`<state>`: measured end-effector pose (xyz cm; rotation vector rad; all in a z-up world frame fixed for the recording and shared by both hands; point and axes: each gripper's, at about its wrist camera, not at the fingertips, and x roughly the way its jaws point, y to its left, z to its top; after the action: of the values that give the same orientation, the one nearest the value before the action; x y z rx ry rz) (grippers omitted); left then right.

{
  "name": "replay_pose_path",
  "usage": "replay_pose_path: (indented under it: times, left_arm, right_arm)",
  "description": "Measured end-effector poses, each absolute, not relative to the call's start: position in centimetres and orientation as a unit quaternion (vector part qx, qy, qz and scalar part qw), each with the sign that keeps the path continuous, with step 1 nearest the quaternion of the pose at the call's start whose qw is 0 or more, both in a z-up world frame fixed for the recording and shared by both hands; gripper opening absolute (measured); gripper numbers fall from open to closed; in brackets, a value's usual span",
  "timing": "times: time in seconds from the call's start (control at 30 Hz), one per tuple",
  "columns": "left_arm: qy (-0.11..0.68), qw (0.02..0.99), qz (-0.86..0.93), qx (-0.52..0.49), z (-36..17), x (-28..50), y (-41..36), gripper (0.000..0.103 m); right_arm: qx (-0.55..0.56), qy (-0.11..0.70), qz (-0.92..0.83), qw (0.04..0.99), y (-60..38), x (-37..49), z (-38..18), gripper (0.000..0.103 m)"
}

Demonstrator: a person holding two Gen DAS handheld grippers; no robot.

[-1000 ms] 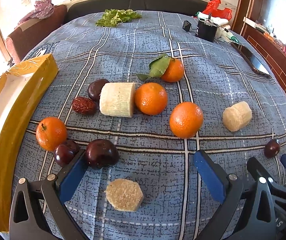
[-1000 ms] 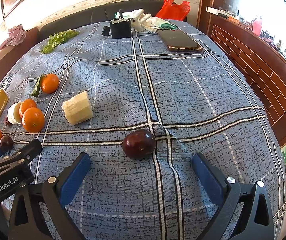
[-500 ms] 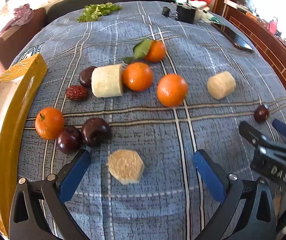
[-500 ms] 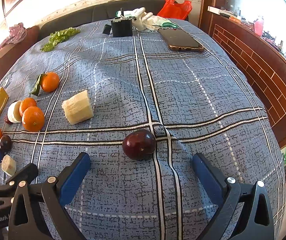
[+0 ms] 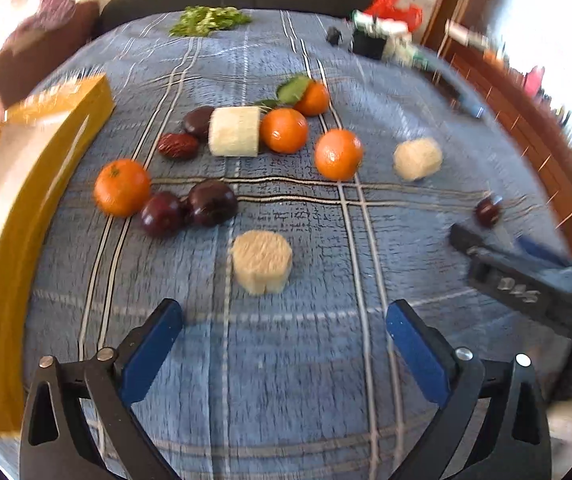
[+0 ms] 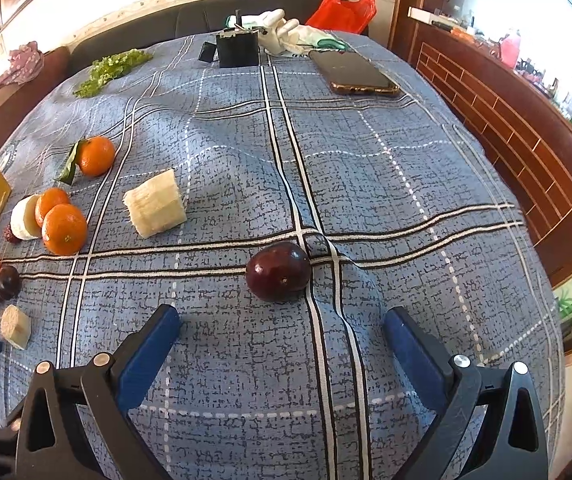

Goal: Organize fruits
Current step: 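Grasp a mandarin orange with the left tool while the right tool grasps another orange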

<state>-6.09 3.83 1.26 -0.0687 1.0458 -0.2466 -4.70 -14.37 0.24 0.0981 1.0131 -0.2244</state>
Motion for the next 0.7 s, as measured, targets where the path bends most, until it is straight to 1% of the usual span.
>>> replay_pose_path:
  times: [0.03, 0.07, 0.1, 0.13, 0.27, 0.3, 0.33, 0.37, 0.4, 0.47, 0.53, 0.67, 0.7]
  left_arm:
    - [0.489, 0.861, -0.126, -0.060, 1.9, -6.6, 5.1, 0.092]
    - [0.481, 0.864, -0.128, -0.073, 2.5, -6.8, 5.9, 0.088]
    - [0.462, 0.874, -0.124, -0.088, 3.8, -7.3, 7.4, 0.087]
    - [0.441, 0.885, -0.115, -0.095, 5.0, -7.8, 8.6, 0.087]
    - [0.308, 0.944, -0.059, -0.104, 12.6, -10.9, 13.9, 0.087]
    - [0.267, 0.957, -0.040, -0.103, 14.7, -12.0, 15.3, 0.089]
    - [0.237, 0.966, -0.026, -0.104, 16.0, -12.6, 16.2, 0.093]
    - [0.200, 0.974, -0.006, -0.108, 17.5, -13.4, 17.4, 0.103]
    - [0.185, 0.976, -0.003, -0.112, 18.0, -13.7, 18.0, 0.103]
    - [0.195, 0.973, -0.017, -0.120, 18.2, -13.5, 18.7, 0.103]
    - [0.239, 0.964, -0.003, -0.116, 16.8, -12.1, 18.9, 0.103]
    - [0.270, 0.955, -0.011, -0.125, 13.8, -10.7, 18.7, 0.103]
    - [0.278, 0.952, -0.019, -0.127, 13.0, -10.1, 18.5, 0.103]
  right_arm:
    - [0.047, 0.484, -0.106, 0.867, -14.3, -4.8, 0.4, 0.102]
    - [0.048, 0.481, -0.105, 0.869, -14.3, -5.1, 0.6, 0.099]
    - [0.050, 0.469, -0.101, 0.876, -14.3, -5.6, 1.3, 0.097]
    - [0.050, 0.457, -0.097, 0.883, -14.2, -6.1, 2.1, 0.097]
    - [0.038, 0.372, -0.083, 0.924, -13.3, -8.6, 7.2, 0.098]
    - [0.039, 0.339, -0.076, 0.937, -13.0, -9.3, 8.9, 0.098]
    - [0.042, 0.319, -0.068, 0.944, -12.7, -9.5, 10.0, 0.099]
    - [0.049, 0.303, -0.054, 0.950, -12.5, -9.7, 10.7, 0.103]
    - [0.060, 0.295, -0.033, 0.953, -12.2, -9.5, 11.2, 0.103]
    - [0.068, 0.314, -0.014, 0.947, -11.8, -8.3, 11.0, 0.103]
    - [0.081, 0.343, 0.012, 0.936, -11.3, -7.2, 9.9, 0.103]
    - [0.102, 0.388, 0.051, 0.915, -10.0, -5.6, 7.2, 0.091]
    - [0.100, 0.395, 0.057, 0.912, -9.7, -5.3, 6.7, 0.089]
